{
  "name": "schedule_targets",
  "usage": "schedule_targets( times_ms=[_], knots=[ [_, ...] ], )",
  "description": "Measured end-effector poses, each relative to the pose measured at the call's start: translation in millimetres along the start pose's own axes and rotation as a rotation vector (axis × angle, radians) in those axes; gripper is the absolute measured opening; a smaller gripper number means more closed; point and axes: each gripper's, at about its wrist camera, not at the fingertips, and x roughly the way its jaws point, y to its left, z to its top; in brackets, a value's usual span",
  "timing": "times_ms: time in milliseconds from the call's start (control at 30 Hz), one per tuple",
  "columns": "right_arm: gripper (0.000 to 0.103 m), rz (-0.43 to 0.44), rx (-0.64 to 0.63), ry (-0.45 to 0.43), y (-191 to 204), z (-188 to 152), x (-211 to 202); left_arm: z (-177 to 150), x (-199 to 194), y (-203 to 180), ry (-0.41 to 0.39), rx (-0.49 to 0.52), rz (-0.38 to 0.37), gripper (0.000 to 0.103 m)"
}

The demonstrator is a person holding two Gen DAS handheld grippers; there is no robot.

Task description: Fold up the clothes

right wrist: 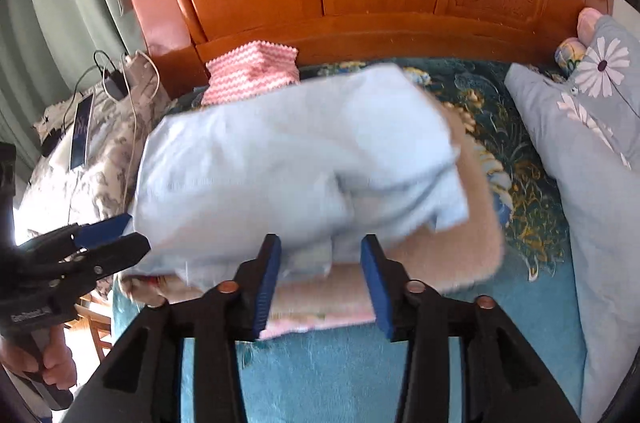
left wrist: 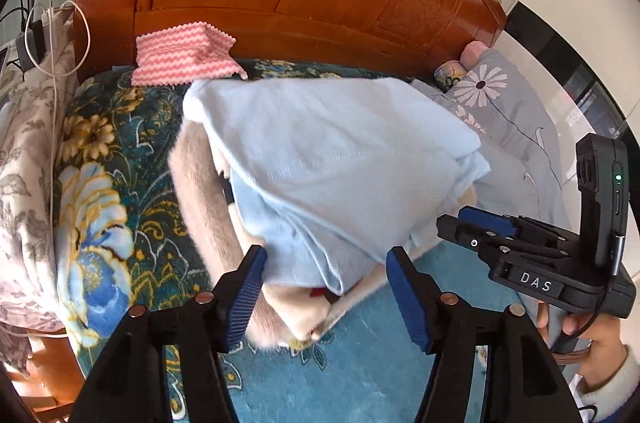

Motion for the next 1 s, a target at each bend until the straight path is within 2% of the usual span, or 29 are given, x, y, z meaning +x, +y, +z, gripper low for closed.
schedule_targets(
  times_ms=[33,100,133,167,200,233,267,367,467,533,567,667,733,833,1000],
  knots=[
    [0.049,-0.009,0.010,0.015,-2,-7,2,-5,-2,-2,-0.016,0.005,0.010,0.073],
    [0.050,-0.037,0.036,0.026,-5,-18,6,-14,-7,-2,-0.056,-0.007,0.011,0.089],
    [0.051,-0.053,0.050,0.021,-6,-21,6,-18,-10,-2,-0.082,-0.024,0.008,0.092],
    [0.055,-0.070,0.064,0.009,-6,-24,5,-23,-14,-1,-0.112,-0.043,0.009,0.100],
    [0.066,-0.088,0.078,-0.007,-6,-26,3,-27,-16,0,-0.139,-0.056,0.014,0.103],
    [0.074,-0.108,0.086,-0.038,-4,-28,0,-31,-18,1,-0.162,-0.064,0.024,0.103],
    [0.077,-0.130,0.091,-0.077,-2,-30,-4,-35,-20,3,-0.181,-0.070,0.035,0.103],
    [0.078,-0.173,0.075,-0.181,6,-37,-13,-47,-18,8,-0.201,-0.074,0.079,0.103],
    [0.080,-0.199,0.076,-0.210,13,-42,-10,-57,-14,17,-0.191,-0.097,0.107,0.103],
    [0.098,-0.226,0.080,-0.215,18,-47,-8,-62,-13,22,-0.189,-0.118,0.103,0.103],
    [0.099,-0.241,0.080,-0.216,21,-48,-7,-63,-14,24,-0.193,-0.131,0.101,0.103],
    [0.099,-0.251,0.092,-0.230,27,-54,-8,-67,-17,30,-0.207,-0.169,0.096,0.103],
    [0.099,-0.263,0.097,-0.228,33,-54,-9,-68,-18,33,-0.225,-0.185,0.121,0.103],
    [0.099,-0.293,0.083,-0.233,40,-55,-13,-69,-18,35,-0.237,-0.185,0.156,0.103],
    [0.099,-0.327,0.043,-0.224,50,-55,-15,-71,-17,33,-0.273,-0.137,0.152,0.103]
  ],
)
